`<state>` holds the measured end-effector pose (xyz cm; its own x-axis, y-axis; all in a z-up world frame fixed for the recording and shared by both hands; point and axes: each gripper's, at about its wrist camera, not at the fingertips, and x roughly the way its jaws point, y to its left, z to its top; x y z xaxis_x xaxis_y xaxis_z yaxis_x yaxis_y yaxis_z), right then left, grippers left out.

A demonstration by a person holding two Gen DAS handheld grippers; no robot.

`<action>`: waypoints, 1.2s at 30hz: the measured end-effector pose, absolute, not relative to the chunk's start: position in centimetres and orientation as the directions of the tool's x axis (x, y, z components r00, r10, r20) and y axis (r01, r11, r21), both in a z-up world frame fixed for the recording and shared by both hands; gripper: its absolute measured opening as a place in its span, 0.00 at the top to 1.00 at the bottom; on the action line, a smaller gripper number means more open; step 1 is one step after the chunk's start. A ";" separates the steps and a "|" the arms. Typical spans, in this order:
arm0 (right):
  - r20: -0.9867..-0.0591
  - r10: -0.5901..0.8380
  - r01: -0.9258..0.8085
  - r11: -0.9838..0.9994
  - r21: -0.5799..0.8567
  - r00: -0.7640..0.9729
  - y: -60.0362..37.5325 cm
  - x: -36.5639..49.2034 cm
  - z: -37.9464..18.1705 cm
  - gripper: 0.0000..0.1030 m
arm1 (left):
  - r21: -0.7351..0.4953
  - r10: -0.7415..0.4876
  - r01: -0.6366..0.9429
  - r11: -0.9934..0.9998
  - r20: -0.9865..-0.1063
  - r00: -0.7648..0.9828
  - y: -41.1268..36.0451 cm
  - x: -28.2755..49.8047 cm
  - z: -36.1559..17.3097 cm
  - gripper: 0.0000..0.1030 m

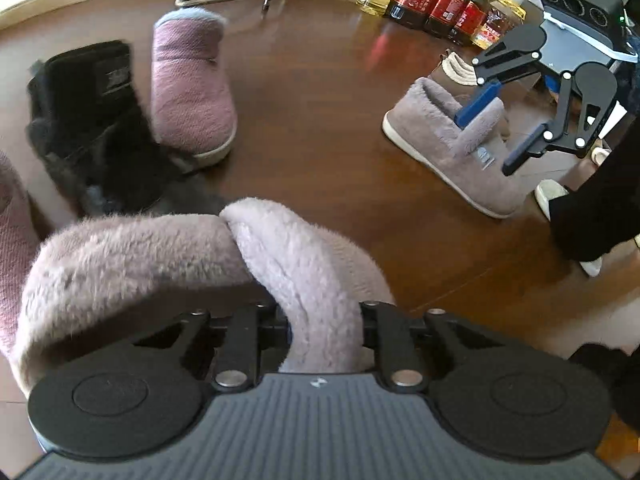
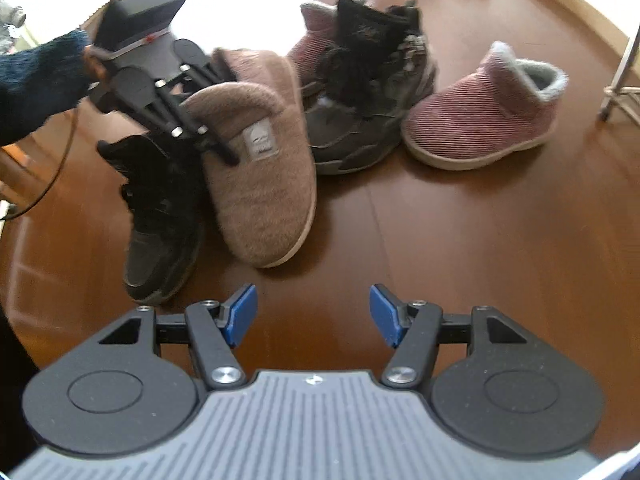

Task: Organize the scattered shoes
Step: 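Carry the beige slipper with the left tool toward the first slipper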

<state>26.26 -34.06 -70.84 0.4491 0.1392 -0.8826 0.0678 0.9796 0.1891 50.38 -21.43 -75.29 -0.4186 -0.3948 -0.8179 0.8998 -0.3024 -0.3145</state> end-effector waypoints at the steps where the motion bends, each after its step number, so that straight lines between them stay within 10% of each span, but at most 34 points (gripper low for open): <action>1: -0.877 0.132 0.074 0.980 0.187 0.462 -34.2 25.4 -70.4 0.44 | -0.317 -0.396 0.898 -0.304 -0.816 -0.422 -21.4 49.8 -75.2 0.81; 5: -0.871 0.125 0.084 0.979 0.187 0.475 -34.3 20.9 -69.4 0.53 | -0.362 -0.410 0.880 -0.308 -0.784 -0.466 -20.6 46.7 -74.2 0.81; 9: -0.896 0.072 0.114 0.984 0.134 0.438 -34.3 16.5 -69.3 0.88 | -0.356 -0.400 0.879 -0.315 -0.791 -0.464 -22.4 44.3 -72.8 0.81; 26: -0.858 -0.133 0.528 0.830 0.177 0.497 -42.6 -4.0 -68.7 0.68 | -0.216 -0.383 0.750 -0.626 -0.752 -0.536 -47.1 30.8 -63.2 0.81; 36: -0.837 -0.184 0.652 0.718 0.243 0.515 -47.5 -10.4 -70.7 0.63 | -0.275 -0.109 0.568 -0.776 -0.828 -0.550 -57.9 17.7 -71.4 0.81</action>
